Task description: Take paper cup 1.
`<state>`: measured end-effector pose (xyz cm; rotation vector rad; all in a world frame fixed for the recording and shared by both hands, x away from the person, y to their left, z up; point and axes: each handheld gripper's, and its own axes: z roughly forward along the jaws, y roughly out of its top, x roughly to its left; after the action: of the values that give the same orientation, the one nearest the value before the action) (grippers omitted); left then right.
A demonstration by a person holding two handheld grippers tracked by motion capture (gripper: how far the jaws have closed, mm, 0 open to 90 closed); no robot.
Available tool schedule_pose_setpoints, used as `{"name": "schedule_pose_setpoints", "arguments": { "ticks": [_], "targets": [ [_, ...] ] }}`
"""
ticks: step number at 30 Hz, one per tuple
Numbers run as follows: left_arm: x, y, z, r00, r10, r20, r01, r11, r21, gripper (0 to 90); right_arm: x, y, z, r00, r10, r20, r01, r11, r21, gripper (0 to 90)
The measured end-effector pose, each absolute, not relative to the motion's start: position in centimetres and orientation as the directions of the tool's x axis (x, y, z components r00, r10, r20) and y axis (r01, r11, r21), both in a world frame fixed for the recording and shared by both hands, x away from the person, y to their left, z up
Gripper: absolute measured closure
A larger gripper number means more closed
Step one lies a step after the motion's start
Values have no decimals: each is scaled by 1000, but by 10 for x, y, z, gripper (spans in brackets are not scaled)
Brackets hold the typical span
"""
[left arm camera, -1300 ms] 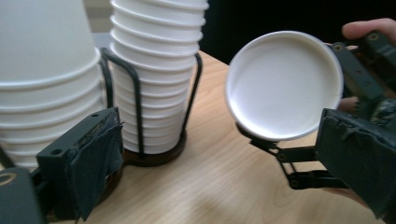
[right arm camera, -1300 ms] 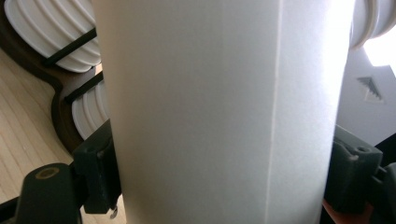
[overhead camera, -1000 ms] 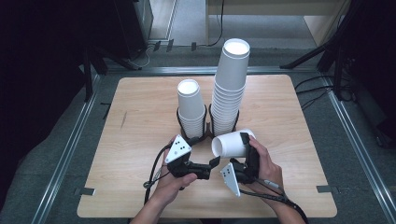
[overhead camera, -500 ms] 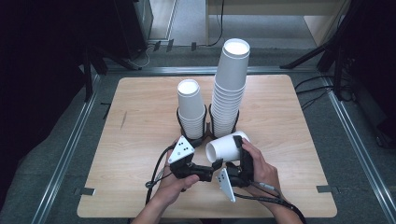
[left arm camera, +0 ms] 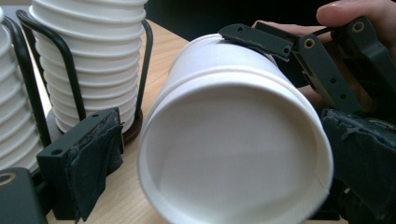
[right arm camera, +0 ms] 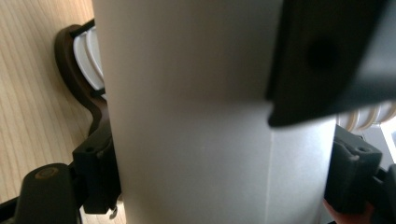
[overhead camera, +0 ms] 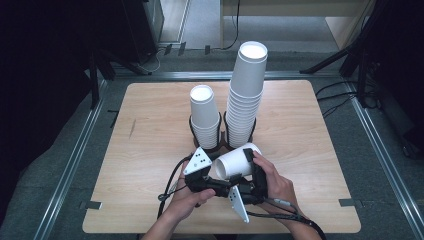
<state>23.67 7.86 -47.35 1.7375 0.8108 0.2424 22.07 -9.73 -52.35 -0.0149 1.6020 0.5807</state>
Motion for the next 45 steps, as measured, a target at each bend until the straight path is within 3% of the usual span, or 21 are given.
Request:
{"name": "schedule_pose_setpoints", "arguments": {
  "ticks": [11,14,29,40,45],
  "targets": [
    [233,78,-472,751,623,-220,370,-121,921,181,217,-94,-524,-146,326,-934,-372,857,357,162],
    [230,75,-471,757,628,-181,347,-151,926,193,218,-94,-525,-147,331,-932,-367,857,362,157],
    [237,83,-473,764,586,-269,406,-113,907,212,218,-95,-526,-157,319,-935,-383,853,355,134],
    [236,83,-472,773,585,-247,387,-125,913,227,217,-96,-525,-157,318,-935,-385,852,355,113],
    [238,86,-471,764,597,-245,381,-110,918,230,215,-98,-525,-172,313,-934,-387,850,356,30]
  ]
}}
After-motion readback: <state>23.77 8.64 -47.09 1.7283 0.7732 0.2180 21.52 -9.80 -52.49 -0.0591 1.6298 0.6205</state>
